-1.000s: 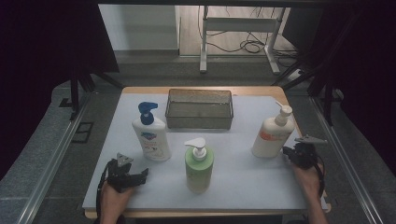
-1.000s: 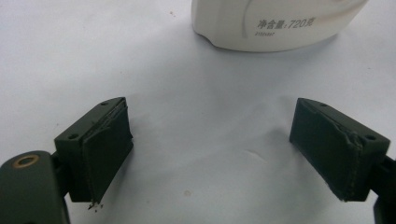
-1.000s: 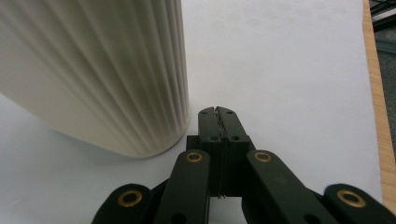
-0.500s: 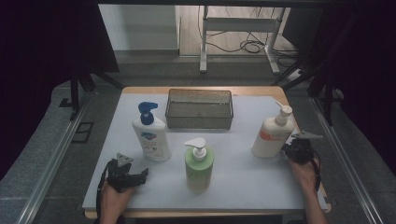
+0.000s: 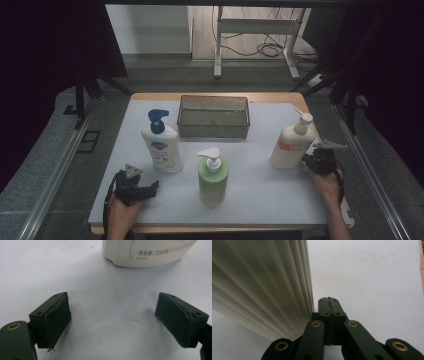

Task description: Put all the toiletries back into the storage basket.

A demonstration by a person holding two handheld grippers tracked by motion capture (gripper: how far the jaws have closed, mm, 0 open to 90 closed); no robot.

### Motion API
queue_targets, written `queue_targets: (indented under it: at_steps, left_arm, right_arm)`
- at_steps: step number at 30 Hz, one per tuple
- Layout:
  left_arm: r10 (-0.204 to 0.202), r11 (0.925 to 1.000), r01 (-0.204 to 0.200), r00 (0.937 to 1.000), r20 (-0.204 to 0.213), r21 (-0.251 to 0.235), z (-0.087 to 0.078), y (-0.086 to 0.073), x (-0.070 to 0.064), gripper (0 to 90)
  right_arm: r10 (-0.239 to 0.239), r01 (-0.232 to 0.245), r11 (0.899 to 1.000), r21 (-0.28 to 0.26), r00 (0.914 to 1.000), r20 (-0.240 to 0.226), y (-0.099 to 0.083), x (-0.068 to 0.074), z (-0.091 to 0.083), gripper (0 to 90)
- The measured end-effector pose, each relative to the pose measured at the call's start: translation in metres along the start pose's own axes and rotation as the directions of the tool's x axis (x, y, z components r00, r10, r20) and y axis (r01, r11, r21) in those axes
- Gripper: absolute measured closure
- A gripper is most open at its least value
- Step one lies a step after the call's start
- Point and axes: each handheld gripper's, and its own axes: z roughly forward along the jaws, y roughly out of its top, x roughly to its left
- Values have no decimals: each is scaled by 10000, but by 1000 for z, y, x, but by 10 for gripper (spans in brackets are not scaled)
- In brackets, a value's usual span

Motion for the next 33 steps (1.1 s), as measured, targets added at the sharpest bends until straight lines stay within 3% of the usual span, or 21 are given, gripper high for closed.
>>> queue_targets:
  at_steps: [11,33]
  left_arm:
    - [3,10000,-3,10000,-2,1,0,0,0,120]
    - [4,10000,-4,10000,2,2,0,0,0,120]
  right_arm:
    - [-210,210,9998,14,9993,-304,-2,4,-2,894]
    - [-683,703,9973,211,9940,-851,-8,30,-7,894]
